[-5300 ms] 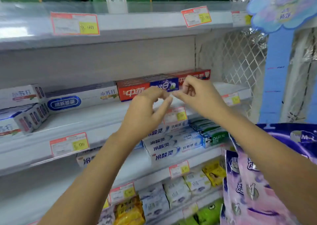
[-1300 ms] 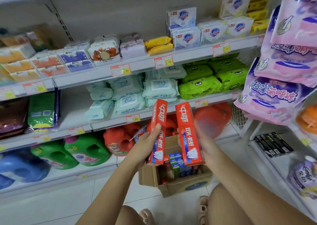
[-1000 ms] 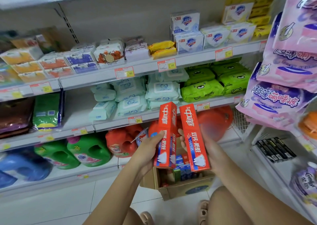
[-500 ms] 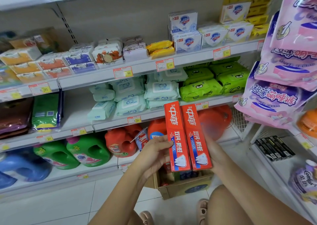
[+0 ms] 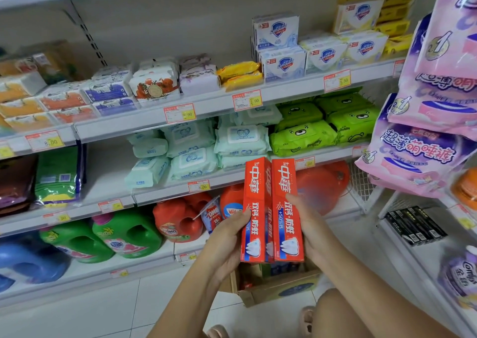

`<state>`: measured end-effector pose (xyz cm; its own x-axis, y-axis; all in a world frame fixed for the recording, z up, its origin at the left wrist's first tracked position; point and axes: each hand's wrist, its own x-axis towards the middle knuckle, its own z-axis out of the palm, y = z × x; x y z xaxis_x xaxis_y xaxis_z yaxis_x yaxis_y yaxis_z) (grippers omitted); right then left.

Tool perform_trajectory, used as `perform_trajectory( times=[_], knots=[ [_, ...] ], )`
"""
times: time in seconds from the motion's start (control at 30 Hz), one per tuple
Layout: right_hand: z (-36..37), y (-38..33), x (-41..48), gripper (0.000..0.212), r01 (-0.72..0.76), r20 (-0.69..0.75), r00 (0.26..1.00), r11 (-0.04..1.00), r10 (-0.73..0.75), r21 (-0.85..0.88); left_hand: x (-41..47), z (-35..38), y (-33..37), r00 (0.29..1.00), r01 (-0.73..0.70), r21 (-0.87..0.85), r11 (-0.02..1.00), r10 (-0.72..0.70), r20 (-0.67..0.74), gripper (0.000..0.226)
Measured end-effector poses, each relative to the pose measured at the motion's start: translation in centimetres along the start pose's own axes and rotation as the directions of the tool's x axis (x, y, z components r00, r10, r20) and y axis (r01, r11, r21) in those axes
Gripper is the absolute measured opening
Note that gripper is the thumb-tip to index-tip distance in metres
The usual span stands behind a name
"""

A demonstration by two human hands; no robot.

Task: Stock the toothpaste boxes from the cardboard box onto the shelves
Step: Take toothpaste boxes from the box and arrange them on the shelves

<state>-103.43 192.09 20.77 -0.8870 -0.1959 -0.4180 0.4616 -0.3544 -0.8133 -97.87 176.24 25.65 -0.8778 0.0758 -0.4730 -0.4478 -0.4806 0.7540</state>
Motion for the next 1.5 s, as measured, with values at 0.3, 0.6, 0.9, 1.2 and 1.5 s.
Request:
perform_trajectory(
  times=[0.3,0.6,0.9,1.2,1.5],
  knots=[
    [1.0,-0.4,5.6,0.065,0.025,-0.074,0.997,0.984,-0.038,-0.176,7.0,-2.1,1.4,0.997,0.075,-0.119,0.99,-0.076,-0.003,0.046],
    [1.8,-6.8,7.6,0.035,-0.106,-0.187,0.978,0.993,0.096,-0.043,11.2,0.4,7.5,0.991,0.1,0.242,0.965,-0.118,0.063,0.048],
    [1.8,-21.0,1.9,0.055,-0.242,-0.159,0.961,0.966,0.226,-0.089,7.9,6.7,17.2,0.976,0.167,0.48,0.861,-0.213,0.042,0.033],
    [-1.4,-31.1,-1.7,0.06,-0.302,0.088,0.936,0.905,0.341,-0.3,4.8,10.2,23.3,0.86,0.169,0.613,0.772,-0.419,0.291,0.077],
    [-5.9,-36.2,-1.2,0.054,-0.178,0.151,0.955,0.901,0.256,-0.396,6.2,13.6,24.7,0.929,0.096,0.695,0.712,-0.316,0.195,0.078]
  ],
)
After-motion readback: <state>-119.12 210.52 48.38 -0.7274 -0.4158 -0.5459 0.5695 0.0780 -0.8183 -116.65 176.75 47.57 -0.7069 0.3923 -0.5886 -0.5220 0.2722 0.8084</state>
